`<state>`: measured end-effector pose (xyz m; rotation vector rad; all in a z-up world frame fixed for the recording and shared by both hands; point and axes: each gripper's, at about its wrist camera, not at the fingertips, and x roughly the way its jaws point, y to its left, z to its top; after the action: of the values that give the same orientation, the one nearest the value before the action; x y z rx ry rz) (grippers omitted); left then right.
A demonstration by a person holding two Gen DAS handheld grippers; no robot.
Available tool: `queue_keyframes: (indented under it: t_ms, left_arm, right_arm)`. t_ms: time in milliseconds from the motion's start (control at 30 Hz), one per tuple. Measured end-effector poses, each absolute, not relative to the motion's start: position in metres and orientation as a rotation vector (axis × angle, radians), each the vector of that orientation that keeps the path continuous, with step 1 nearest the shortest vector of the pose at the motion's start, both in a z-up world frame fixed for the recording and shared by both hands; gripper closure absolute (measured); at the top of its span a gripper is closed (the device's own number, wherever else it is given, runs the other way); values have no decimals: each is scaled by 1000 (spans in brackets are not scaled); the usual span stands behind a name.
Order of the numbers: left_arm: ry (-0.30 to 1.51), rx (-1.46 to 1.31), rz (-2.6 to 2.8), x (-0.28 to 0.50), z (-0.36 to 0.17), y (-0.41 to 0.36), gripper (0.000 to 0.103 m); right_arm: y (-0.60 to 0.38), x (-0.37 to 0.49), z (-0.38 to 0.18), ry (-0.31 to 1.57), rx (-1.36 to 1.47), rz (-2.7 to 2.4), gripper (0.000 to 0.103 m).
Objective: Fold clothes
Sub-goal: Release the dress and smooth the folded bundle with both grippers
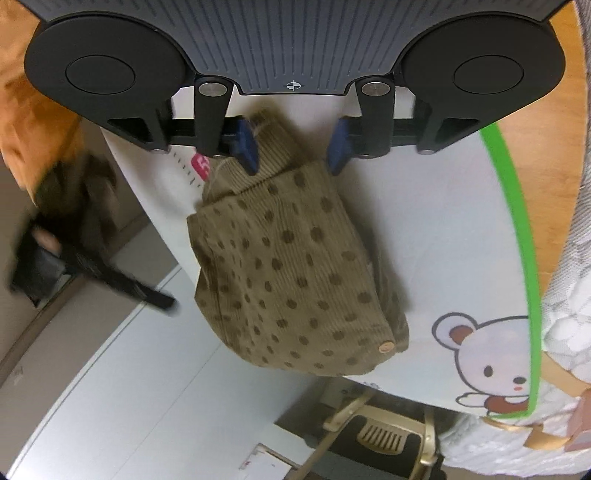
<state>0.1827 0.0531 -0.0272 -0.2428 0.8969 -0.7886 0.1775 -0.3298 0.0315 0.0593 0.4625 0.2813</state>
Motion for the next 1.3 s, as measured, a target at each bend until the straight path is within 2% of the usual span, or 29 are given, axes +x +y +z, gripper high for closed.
queue_keyframes:
  t_ms: [67,100,133,200,333,400,467,533,567,667,867,967,1033,1200,1300]
  left_arm:
    - [878,-269,-799,181,-25,59,44]
    - [867,-285,-801,181,-23,62,41]
    - [853,-301,-800,181,-21,66,35]
    - [831,-324,-796,185,-17,72,31]
    - [780,-354,-790,199,-2,81,24]
    - [741,-370,-794,210,8,81,20]
    - [700,-391,-805,225,20,76,16]
    - [677,-413,-825,241,27,64,12]
    - [669,-424,-836,250,31,58,10]
    - [683,-458,-860,281,30,35,10]
    - [787,-509,-790,329,-7,6,10]
    - [782,-517,-778,333,-9,11,12]
    - [771,-486,-751,334,-6,14,12]
    - [753,-399,-619,329,1,29,10]
    - [751,-352,-585,306,3,47,10]
  right_arm:
    - [-326,216,18,530,68,308,22]
    - [-322,233,10,568,85,328,25]
    - [-318,250,3,604,105,350,46]
    - [-306,278,-5,658,124,403,77]
    - [-268,293,20,563,87,541,81]
    - [-258,313,20,578,100,566,81]
    - [-258,331,5,647,89,520,76]
    - [-267,338,-11,683,97,460,42]
    - [-272,341,-18,700,101,430,38]
    - [-296,337,-25,704,105,341,37]
    - [-324,283,-50,730,-122,199,36]
    - [-319,252,-58,694,-143,191,38]
    - [-310,236,-52,696,-101,242,44]
    - [-265,191,-43,638,-261,424,44]
    - [-272,178,-33,592,-295,400,40]
